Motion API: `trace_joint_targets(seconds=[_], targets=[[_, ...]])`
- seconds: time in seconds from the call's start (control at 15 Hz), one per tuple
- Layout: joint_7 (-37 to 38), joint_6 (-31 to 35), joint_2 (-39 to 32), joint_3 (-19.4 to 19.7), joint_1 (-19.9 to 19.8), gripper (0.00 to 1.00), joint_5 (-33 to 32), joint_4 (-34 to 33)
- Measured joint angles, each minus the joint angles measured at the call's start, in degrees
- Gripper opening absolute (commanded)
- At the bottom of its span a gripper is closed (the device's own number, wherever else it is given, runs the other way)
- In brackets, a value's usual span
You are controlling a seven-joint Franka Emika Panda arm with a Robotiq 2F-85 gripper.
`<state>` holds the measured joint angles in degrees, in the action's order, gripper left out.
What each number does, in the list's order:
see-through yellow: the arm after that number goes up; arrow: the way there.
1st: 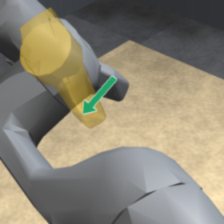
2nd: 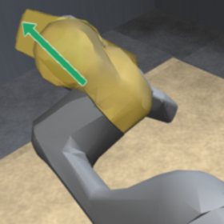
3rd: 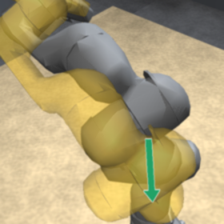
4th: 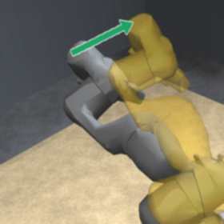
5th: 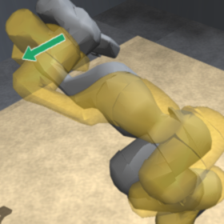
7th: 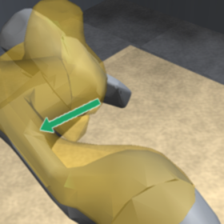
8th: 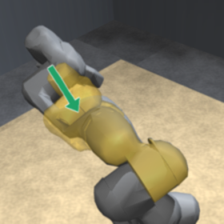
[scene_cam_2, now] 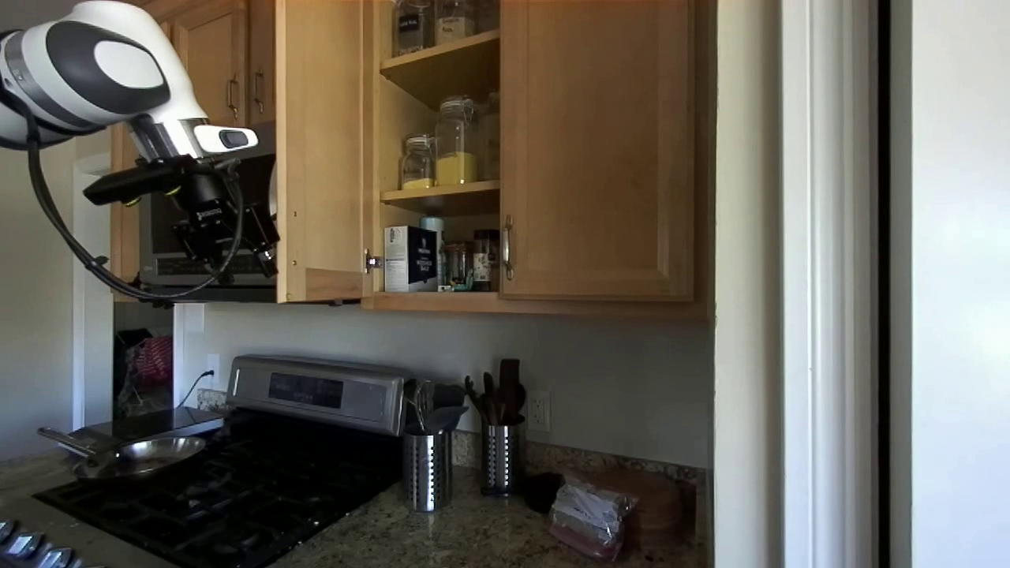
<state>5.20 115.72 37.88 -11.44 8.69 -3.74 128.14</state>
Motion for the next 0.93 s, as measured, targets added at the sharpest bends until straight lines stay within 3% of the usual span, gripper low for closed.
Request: trace_joint_targets(seconds=[0.47, 0.53, 0.6, 0.93], targets=[[0.66, -9.64, 0.82, 0.85, -3.78, 1.0, -2.8, 0.03], [0.71, -9.78, 0.83, 1.12, -4.61, 0.75, -3.56, 0.03], [0.74, -9.79, 0.82, 1.52, -5.48, 0.74, -4.4, 0.06], [0.97, -5.91, -0.67, 4.51, -9.62, 0.41, -7.98, 0.44]])
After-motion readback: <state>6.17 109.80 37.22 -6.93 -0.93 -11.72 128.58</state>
